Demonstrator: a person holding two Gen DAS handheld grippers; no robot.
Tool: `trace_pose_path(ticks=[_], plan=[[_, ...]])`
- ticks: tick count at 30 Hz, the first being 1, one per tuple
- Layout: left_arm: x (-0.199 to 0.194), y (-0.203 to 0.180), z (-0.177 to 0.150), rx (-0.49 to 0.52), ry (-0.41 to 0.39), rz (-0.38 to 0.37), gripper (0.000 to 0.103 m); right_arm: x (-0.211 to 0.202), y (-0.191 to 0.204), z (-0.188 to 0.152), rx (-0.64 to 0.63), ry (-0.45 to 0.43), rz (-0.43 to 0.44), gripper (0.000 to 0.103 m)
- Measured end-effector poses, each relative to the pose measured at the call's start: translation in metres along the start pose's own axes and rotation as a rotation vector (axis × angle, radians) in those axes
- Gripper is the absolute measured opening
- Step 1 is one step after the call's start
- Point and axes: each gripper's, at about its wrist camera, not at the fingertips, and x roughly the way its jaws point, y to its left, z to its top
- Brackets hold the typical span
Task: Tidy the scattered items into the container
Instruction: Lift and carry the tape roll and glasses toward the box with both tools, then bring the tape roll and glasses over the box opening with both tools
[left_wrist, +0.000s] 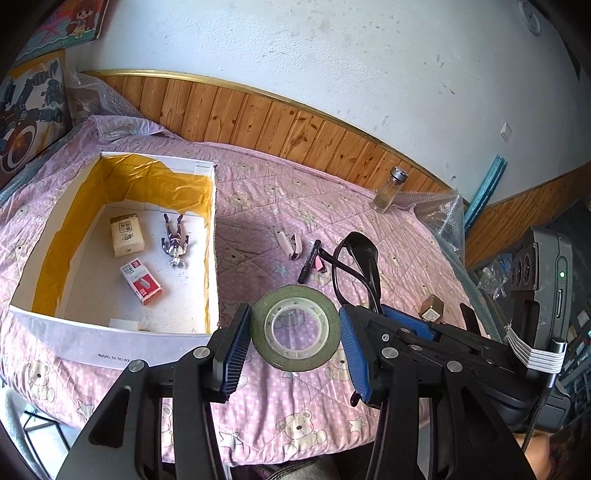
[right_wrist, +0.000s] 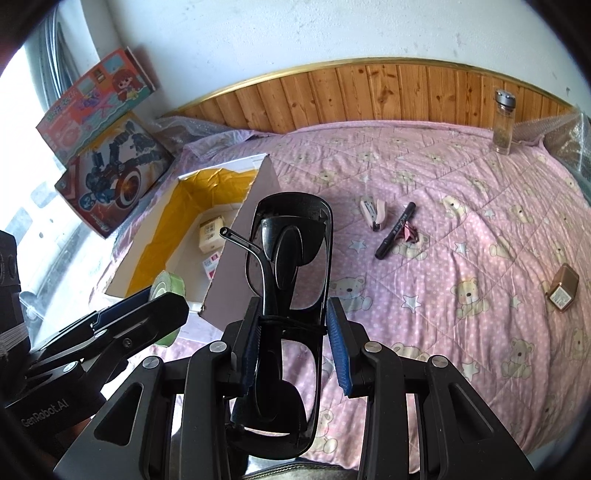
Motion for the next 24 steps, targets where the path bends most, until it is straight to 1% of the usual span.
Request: trace_pose_path(ticks=[9,24], plan=[[-0.009,0.018,0.006,-0.051,-0.020,-0.001,0.049,0.001,0.023,0.010,-0.064,-0.004,0.017,0.036],[-0.014,0.048,0.019,-0.109,-0.040,0.020,0.049,0.011,0.055,0.027,-0.120,0.007,0.069,0.036]])
